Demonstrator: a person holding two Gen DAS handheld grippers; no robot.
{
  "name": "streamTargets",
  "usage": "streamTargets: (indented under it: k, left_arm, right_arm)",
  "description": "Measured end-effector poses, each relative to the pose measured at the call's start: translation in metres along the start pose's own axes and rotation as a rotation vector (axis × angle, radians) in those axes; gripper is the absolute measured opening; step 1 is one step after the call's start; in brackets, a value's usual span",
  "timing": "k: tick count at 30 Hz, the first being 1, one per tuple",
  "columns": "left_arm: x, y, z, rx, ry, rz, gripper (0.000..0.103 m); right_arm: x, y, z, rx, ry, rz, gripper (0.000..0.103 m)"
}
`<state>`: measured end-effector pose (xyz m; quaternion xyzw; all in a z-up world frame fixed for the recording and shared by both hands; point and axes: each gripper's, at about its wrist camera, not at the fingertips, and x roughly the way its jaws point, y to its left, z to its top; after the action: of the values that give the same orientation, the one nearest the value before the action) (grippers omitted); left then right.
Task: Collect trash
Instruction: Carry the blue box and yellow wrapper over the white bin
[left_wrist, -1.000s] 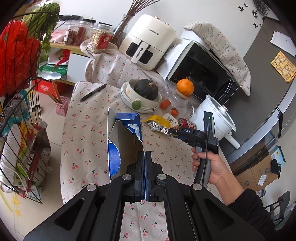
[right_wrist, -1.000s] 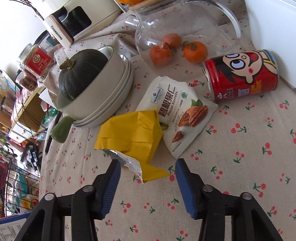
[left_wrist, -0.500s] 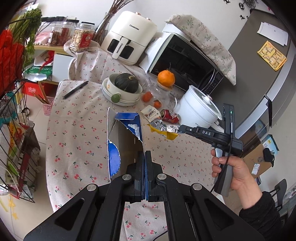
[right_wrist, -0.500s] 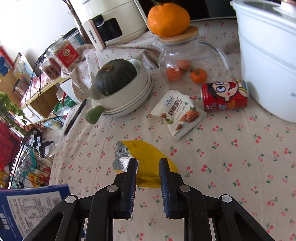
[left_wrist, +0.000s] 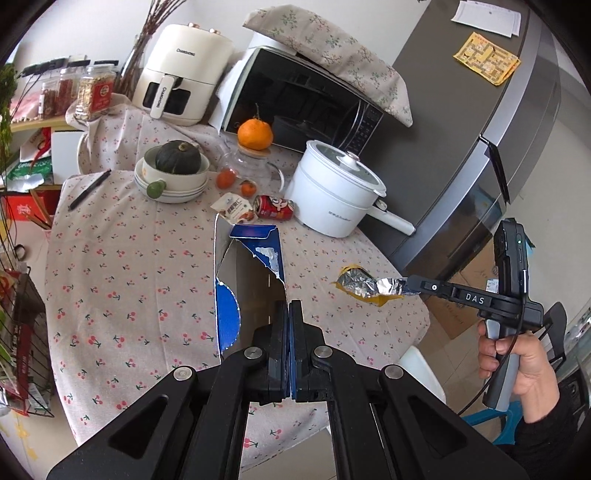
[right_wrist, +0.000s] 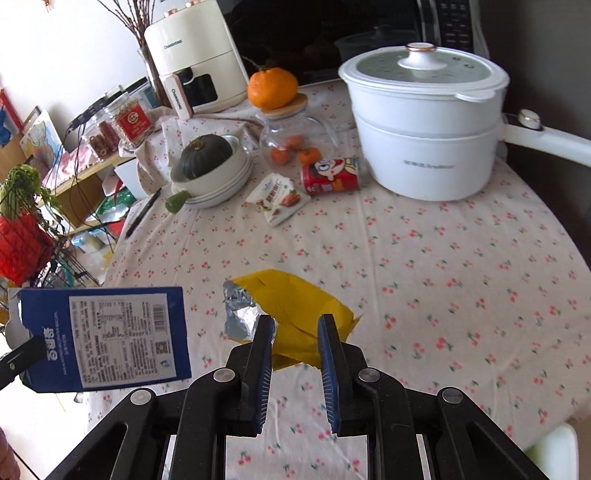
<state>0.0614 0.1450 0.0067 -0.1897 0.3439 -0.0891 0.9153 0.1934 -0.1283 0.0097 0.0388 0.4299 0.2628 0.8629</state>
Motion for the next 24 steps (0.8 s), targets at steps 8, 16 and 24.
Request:
streamTargets:
  k: [8,16,24]
  left_arm:
    - [0.019,-0.049,-0.012,0.091,0.037,-0.056,0.000]
    - [0.054,-0.103,-0.032,0.178,0.108,-0.151,0.000]
    - [0.096,-0.170,-0.066,0.291,0.206,-0.264,0.000]
  right_arm:
    - [-0.056,-0.037,-0.048,0.057,-0.017,-0.118,0.021]
    - [-0.086,-0.077,-0.085,0.157,-0.052,-0.146,0.022]
    - [-0.113,-0.127,-0.111,0.251,-0.055,-0.245,0.022]
